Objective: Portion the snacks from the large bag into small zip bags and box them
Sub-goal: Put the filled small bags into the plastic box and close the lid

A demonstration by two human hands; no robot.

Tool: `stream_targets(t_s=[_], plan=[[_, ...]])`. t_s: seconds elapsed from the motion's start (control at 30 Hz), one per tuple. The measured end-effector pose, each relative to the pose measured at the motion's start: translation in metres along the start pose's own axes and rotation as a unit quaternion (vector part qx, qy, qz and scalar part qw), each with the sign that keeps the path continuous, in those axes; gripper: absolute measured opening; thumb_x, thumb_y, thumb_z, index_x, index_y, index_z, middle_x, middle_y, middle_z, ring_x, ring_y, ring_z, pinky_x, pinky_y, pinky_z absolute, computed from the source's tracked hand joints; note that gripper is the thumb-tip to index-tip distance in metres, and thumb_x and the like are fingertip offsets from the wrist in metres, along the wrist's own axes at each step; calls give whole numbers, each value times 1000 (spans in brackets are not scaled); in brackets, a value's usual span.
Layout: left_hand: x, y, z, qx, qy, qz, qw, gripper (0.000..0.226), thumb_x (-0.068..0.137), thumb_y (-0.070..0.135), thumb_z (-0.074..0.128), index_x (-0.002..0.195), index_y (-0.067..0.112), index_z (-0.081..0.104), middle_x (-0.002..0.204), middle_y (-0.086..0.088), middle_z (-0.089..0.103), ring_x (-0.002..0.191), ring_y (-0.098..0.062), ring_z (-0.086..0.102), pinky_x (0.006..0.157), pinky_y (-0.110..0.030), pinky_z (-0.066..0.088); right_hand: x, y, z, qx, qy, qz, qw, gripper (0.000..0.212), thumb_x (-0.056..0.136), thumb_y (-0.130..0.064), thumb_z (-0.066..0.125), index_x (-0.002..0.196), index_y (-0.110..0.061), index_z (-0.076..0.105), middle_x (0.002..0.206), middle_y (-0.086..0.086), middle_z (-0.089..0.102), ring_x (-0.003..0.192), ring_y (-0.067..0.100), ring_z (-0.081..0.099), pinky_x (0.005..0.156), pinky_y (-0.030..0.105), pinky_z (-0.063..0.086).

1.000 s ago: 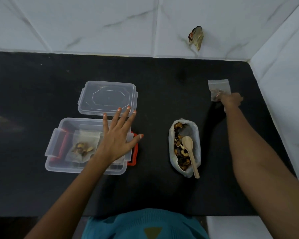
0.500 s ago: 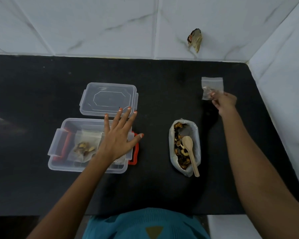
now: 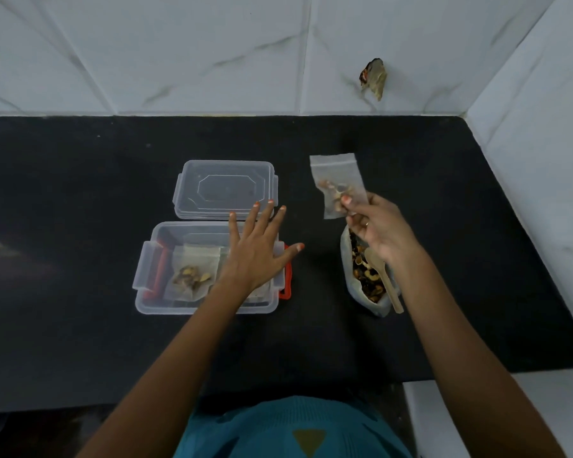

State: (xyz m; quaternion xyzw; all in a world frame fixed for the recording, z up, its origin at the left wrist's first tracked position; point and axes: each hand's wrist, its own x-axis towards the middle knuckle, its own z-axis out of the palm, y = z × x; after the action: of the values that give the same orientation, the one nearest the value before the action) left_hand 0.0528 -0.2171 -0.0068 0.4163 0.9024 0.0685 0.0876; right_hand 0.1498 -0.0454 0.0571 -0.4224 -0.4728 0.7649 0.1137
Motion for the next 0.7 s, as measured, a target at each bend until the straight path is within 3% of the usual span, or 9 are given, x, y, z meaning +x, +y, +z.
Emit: stream_targets(t_s=[0.13,0.23,0.3,0.37,0.43,0.53,0.7], plan=[[-5,-5,-4,-38,-9,32,999,76,81,62,7,148,27,5,158,1,-5,144,-18,-13,108,-43,-21,-32,20,24,-14,-19,6,1000,29,81,-9,66,110,-12,60,92,0,67,82,8,63,62,18,49],[-15,-19,-8,-192,12,59,980,59,95,50,18,146,21,22,157,-2,13,145,-18,0,115,-44,-12,-53,35,41,-26,-24,10,999,33,81,-10,66,112,-11,59,100,2,66,89,12,63,67,21,49],[-25,-25,-16,-345,41,38,937,44,100,35,30,141,18,36,151,-5,31,142,-19,21,117,-45,16,-62,45,51,-18,-25,17,999,31,80,-9,65,110,-11,59,99,2,66,89,12,63,68,22,49],[-38,-31,-28,-430,82,-13,899,34,99,26,36,130,17,49,135,-6,51,125,-15,46,103,-32,40,-69,56,62,-20,-19,19,999,28,80,-9,65,108,-11,59,96,1,67,88,12,64,71,23,52],[-52,-38,-40,-517,86,-65,849,26,99,25,37,114,20,57,113,-2,63,102,-7,58,87,-20,47,-74,67,73,-30,-12,15,999,26,81,-9,66,106,-12,61,91,0,69,84,10,65,75,25,54],[-63,-50,-51,-625,29,-113,772,16,95,30,46,105,24,56,101,0,65,91,-9,63,77,-23,53,-80,82,93,-54,-3,-3,999,27,81,-9,67,107,-12,60,92,0,69,77,6,66,62,18,52],[-68,-78,-51,-570,-34,-95,815,34,86,13,63,117,18,50,99,4,63,89,-7,63,67,-15,53,-81,103,117,-169,35,-75,982,35,83,-17,67,114,-15,50,100,2,64,81,8,63,56,14,50]])
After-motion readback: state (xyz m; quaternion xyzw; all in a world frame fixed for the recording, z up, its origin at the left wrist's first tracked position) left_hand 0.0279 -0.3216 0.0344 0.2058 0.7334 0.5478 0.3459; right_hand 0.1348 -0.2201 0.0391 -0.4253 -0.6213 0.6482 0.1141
